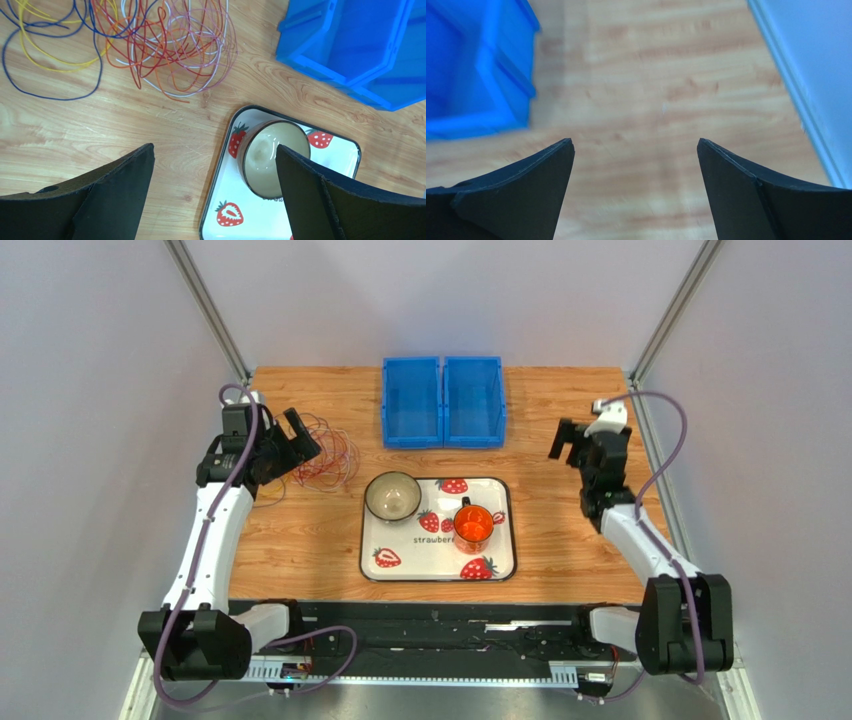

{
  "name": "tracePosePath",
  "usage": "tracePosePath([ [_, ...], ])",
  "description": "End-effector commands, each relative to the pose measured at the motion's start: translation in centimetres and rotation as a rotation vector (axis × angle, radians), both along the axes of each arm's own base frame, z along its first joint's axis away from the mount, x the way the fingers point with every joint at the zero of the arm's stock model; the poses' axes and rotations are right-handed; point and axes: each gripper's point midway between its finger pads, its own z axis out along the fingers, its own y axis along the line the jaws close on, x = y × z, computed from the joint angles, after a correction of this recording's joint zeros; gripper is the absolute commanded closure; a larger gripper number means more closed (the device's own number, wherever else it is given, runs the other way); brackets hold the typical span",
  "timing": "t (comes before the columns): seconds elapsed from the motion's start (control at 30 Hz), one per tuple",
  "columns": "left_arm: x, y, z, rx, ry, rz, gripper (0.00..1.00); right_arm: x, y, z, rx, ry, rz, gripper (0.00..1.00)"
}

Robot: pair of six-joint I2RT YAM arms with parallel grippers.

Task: Untangle the cables
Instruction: Pick up the cable from the cable.

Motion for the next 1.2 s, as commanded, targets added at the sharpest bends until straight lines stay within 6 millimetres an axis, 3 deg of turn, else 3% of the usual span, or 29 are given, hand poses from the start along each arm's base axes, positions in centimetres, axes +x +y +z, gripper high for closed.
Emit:
tracePosePath([
  [0.0, -1.8, 0.6, 2.5, 0.086, -0.003, -0.061, 0.01, -0.8, 2.4, 6.4, 0.108, 0.130, 0.081, 0.00],
  [0.07, -2.3, 0.6, 2.4, 0.096, -0.022, -0.071, 0.01, -0.5, 2.4, 6.8, 0.231, 0.158, -0.010, 0.00],
  [0.1, -2.7, 0.7, 3.1, 0.110, -0.071, -0.069, 0.01, -1.2, 2.6, 4.2, 0.304, 0.279, -0.062, 0.00],
  [0.13, -2.8, 1.1, 2.1, 0.116, -0.076, -0.051, 0.01, -1.0, 3.0, 3.8, 0.345, 0.324, -0.027, 0.00],
  [0.17, -3.3, 1.5, 2.2, 0.123, -0.087, -0.021, 0.01, -0.8, 6.0, 4.4, 0.424, 0.359, 0.131, 0.00],
  [0.23, -3.9, 1.5, 1.8, 0.112, -0.078, -0.034, 0.01, -1.1, 6.7, 2.6, 0.461, 0.446, 0.111, 0.00],
  [0.47, -6.0, 4.0, 1.5, 0.218, -0.026, 0.059, 0.03, -1.8, 9.1, 6.2, 0.461, 0.340, 0.122, 0.01],
  [0.7, -5.1, 3.8, 0.2, 0.201, 0.032, 0.046, 0.05, -3.4, 13.2, 8.0, 0.476, 0.367, 0.235, 0.02],
  [0.9, -3.9, 3.5, 0.3, 0.165, 0.039, 0.062, 0.10, -4.0, 15.9, 7.1, 0.486, 0.387, 0.335, 0.01],
  [1.0, -2.7, 2.9, 0.1, 0.154, 0.039, 0.021, 0.17, -4.3, 16.9, 6.8, 0.485, 0.409, 0.386, 0.01],
  [1.17, -0.6, 3.1, -1.9, 0.154, 0.117, 0.022, 0.26, -5.0, 18.0, 6.4, 0.501, 0.408, 0.454, 0.01],
])
